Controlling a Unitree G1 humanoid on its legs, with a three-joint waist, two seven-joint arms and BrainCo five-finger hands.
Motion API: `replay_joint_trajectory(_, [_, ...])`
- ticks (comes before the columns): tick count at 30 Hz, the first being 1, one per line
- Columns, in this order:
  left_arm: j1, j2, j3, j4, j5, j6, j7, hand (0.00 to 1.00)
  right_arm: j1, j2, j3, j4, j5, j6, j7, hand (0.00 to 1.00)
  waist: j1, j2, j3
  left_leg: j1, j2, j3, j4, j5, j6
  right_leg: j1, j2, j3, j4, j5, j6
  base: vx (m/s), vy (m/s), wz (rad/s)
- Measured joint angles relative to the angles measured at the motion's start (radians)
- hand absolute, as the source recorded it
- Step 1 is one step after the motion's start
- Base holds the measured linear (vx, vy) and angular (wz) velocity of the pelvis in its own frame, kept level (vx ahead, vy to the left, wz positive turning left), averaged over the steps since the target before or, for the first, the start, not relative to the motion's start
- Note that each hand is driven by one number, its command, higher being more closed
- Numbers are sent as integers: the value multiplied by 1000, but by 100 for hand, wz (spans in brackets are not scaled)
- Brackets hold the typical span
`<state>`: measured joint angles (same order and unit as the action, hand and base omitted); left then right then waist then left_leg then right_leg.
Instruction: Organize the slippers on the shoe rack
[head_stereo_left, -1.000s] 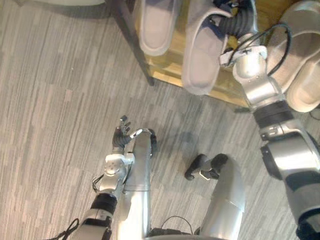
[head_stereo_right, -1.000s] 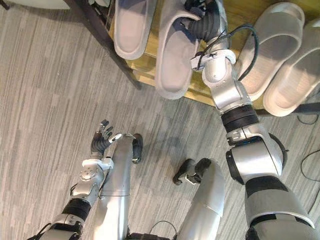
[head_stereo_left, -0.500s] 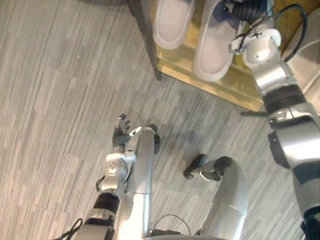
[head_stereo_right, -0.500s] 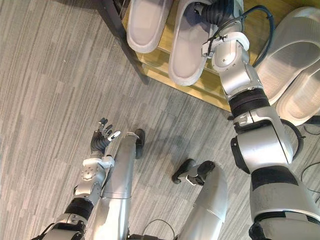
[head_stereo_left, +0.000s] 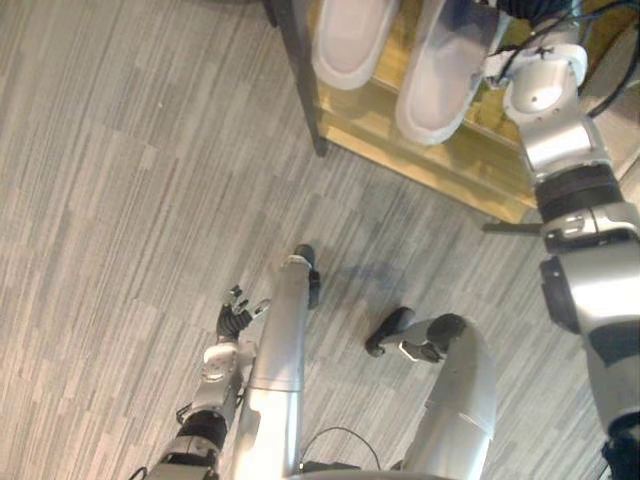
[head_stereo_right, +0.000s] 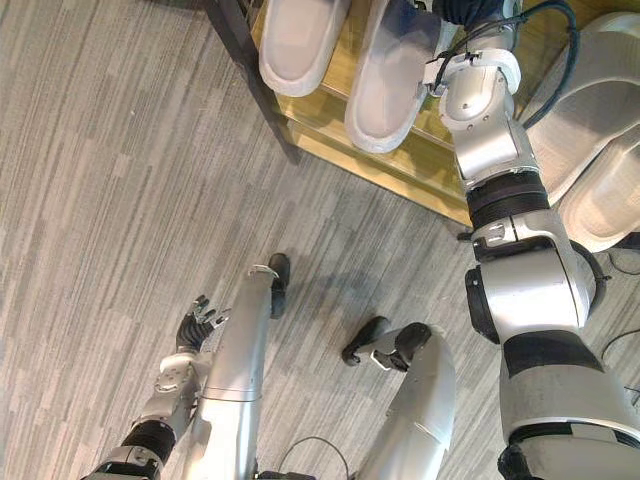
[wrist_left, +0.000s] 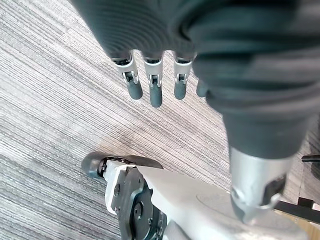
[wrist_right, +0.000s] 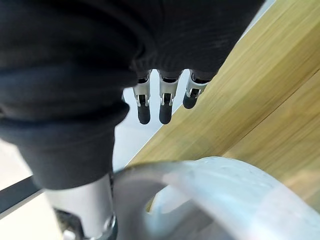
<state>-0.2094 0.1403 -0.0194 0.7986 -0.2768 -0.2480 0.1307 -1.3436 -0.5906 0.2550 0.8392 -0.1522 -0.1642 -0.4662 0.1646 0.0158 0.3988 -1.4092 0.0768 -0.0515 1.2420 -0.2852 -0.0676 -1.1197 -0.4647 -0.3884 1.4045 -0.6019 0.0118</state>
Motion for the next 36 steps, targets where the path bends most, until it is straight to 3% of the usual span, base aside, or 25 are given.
replay_joint_trajectory(7, [-2, 8, 7, 20, 0, 5, 0, 0, 123, 18, -75, -181, -8, 18, -38, 0, -5, -4, -2, 19, 19, 12, -13, 1, -1, 1, 17, 11, -14, 7, -11, 43, -16, -7])
replay_joint_trajectory(13, [-2, 12, 40, 38, 1, 20, 1, 0, 312, 178, -237, -505, -24, 5, -106, 0, -21, -19, -10, 64, 31, 18, -36, 3, -5, 38, 30, 10, -36, 8, -13, 49, -31, -3])
replay_joint_trajectory(16, [10, 20, 57, 37, 12, 21, 1, 0, 413, 266, -280, -595, 0, -23, -116, 0, -26, -52, -32, 86, 36, 28, -60, 5, -10, 45, 33, 16, -52, 11, -18, 47, -33, -2])
replay_joint_trajectory(18, [18, 21, 77, 37, 20, 21, 1, 0, 459, 327, -293, -626, 25, -38, -115, 0, -36, -58, -36, 96, 38, 22, -63, 5, -10, 62, 41, 9, -61, 11, -18, 59, -42, -1])
replay_joint_trajectory(24, [24, 8, 125, 36, 22, 29, 1, 0, 564, 509, -292, -619, 198, -67, -58, 0, -43, -62, -39, 120, 48, 27, -78, 6, -11, 78, 56, 13, -79, 17, -18, 21, -13, -4])
replay_joint_trajectory(28, [23, -7, 160, 36, 22, 37, 3, 0, 574, 557, -317, -535, 309, -73, -22, 0, -42, -62, -40, 123, 54, 25, -78, 6, -12, 79, 64, 14, -82, 20, -19, 2, -4, -4])
replay_joint_trajectory(36, [-38, -16, 182, 38, -31, 44, 24, 0, 607, 592, -331, -462, 395, -72, 24, 0, -37, -57, -51, 124, 59, 25, -81, 7, -12, 79, 69, 13, -88, 24, -23, 0, 0, 0])
